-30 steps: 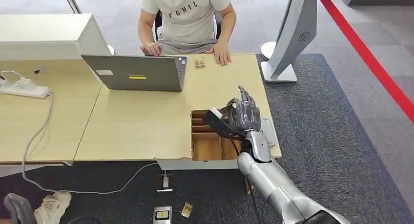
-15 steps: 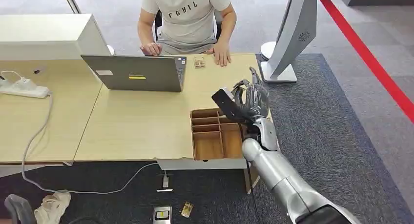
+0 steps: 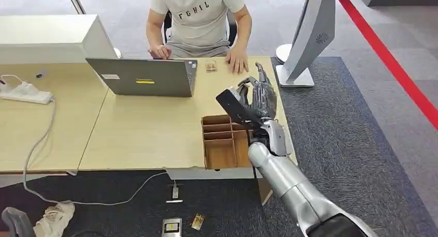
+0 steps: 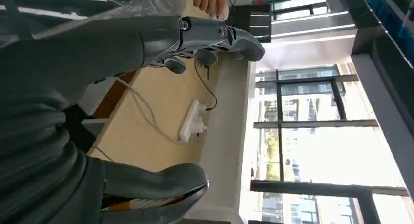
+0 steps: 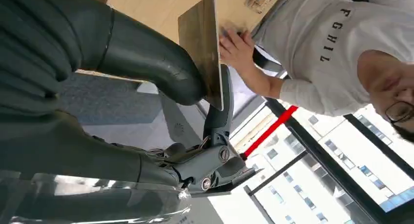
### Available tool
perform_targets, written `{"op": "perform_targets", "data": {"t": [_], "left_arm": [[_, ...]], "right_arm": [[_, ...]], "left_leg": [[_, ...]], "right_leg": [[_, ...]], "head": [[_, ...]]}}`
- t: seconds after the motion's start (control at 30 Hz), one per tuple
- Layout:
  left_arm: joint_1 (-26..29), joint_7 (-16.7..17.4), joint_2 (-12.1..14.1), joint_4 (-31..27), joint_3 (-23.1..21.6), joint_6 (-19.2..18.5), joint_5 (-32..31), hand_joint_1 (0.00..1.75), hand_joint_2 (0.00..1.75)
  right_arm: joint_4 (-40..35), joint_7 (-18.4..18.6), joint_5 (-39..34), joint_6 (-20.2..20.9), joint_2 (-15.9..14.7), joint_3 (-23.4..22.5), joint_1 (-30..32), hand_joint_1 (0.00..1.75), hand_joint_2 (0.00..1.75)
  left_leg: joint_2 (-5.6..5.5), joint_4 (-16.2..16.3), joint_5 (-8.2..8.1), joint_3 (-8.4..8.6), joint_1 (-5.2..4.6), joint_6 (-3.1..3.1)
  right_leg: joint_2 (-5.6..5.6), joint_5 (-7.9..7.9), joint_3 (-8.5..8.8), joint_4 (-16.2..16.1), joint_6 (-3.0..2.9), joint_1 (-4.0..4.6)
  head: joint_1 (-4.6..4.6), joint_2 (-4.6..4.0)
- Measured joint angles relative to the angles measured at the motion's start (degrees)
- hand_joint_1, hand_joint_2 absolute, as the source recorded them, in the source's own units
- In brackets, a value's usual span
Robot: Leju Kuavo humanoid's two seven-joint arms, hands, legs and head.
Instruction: Pass the card to the sensor for recognition and then transmit it.
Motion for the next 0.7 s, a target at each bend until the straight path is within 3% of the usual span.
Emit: {"op": "perform_targets", "data": {"t": [0.3,0.7], "left_arm": [[0.1,0.0,0.0,0.9,0.4,0.0,0.6,0.00,1.75],[0.0,0.0,0.0,1.1,1.1,0.0,3.1,0.00,1.75]], "right_arm": [[2.2,-0.6,2.0,-1.1,4.4,1.1,-2.5,1.75,1.75],[5.3,-0.7,3.2,-1.9,7.0,1.6,-3.1,1.75,1.75]], "left_leg": [[0.00,0.0,0.00,0.00,0.00,0.00],[-0.01,0.0,0.00,0.01,0.00,0.00]], "right_leg": [[0.00,0.00,-0.01,0.0,0.00,0.00],[0.00,0.00,-0.01,0.0,0.00,0.00]], "head": [[-0.02,0.00],[-0.02,0.00]]}}
